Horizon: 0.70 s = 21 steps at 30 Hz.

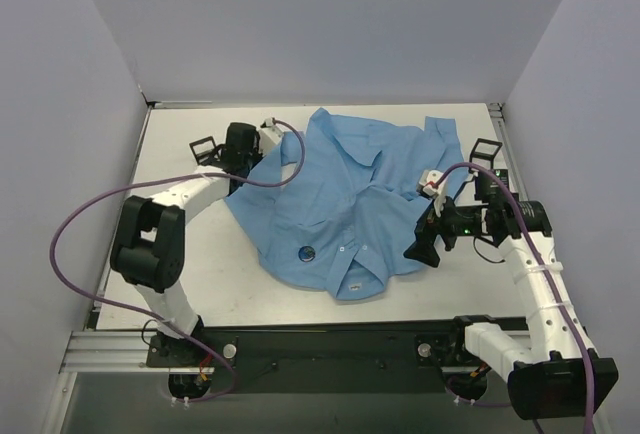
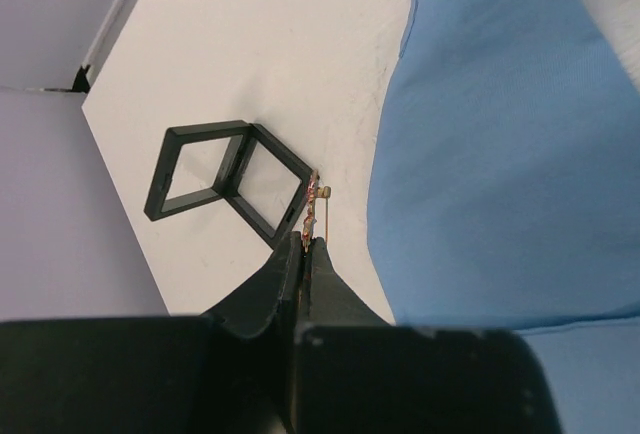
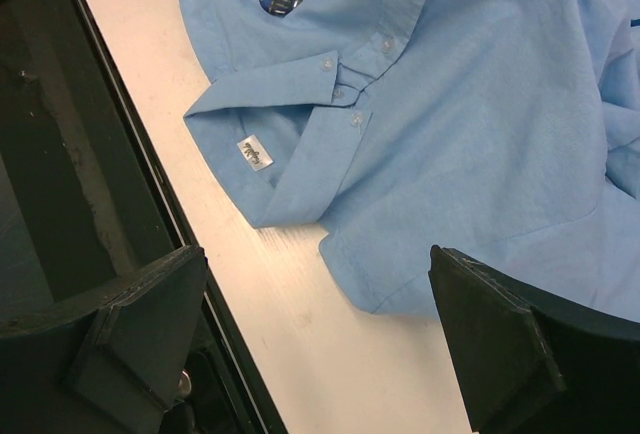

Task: Remove the brooch from the garment
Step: Place the brooch in the brooch box.

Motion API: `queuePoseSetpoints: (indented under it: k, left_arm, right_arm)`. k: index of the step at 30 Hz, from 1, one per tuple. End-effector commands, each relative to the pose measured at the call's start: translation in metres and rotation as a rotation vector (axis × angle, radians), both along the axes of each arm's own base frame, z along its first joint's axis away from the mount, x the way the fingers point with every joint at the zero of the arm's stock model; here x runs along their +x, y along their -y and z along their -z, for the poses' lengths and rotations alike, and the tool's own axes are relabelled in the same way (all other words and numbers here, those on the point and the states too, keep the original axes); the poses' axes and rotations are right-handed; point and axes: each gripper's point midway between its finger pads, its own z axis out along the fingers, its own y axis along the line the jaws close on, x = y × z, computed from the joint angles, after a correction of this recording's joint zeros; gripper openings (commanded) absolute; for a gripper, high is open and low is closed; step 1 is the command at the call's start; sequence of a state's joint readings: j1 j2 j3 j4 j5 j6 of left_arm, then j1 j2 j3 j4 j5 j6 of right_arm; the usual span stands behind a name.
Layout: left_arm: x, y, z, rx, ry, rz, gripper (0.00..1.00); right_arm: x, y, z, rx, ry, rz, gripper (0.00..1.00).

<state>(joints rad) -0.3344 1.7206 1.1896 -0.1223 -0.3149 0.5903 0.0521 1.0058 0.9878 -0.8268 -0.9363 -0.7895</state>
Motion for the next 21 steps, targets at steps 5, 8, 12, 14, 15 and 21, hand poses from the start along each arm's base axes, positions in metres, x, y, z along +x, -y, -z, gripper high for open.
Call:
queuePoseSetpoints:
  k: [5, 8, 12, 14, 15, 21]
  left_arm:
    - [0.039, -0.046, 0.012, 0.097, 0.05, -0.14, 0.0]
    - [0.047, -0.058, 0.012, 0.119, 0.081, -0.178, 0.0]
    - [0.054, -0.072, 0.013, 0.128, 0.097, -0.215, 0.0]
    - [0.056, -0.079, 0.018, 0.132, 0.089, -0.23, 0.0]
    - [0.059, -0.081, 0.017, 0.133, 0.093, -0.235, 0.0]
    - [0.066, -0.097, 0.027, 0.149, 0.075, -0.259, 0.0]
  right_arm:
    - [0.001, 0.001, 0.004, 0.002, 0.016, 0.004, 1.0]
    - [0.003, 0.001, 0.005, 0.006, 0.004, 0.006, 1.0]
    - [0.003, 0.0, 0.008, 0.006, -0.006, 0.008, 1.0]
    - [0.003, 0.0, 0.008, 0.007, -0.01, 0.01, 1.0]
    - [0.003, 0.0, 0.008, 0.006, -0.009, 0.009, 1.0]
    - [0.004, 0.001, 0.008, 0.006, -0.006, 0.014, 1.0]
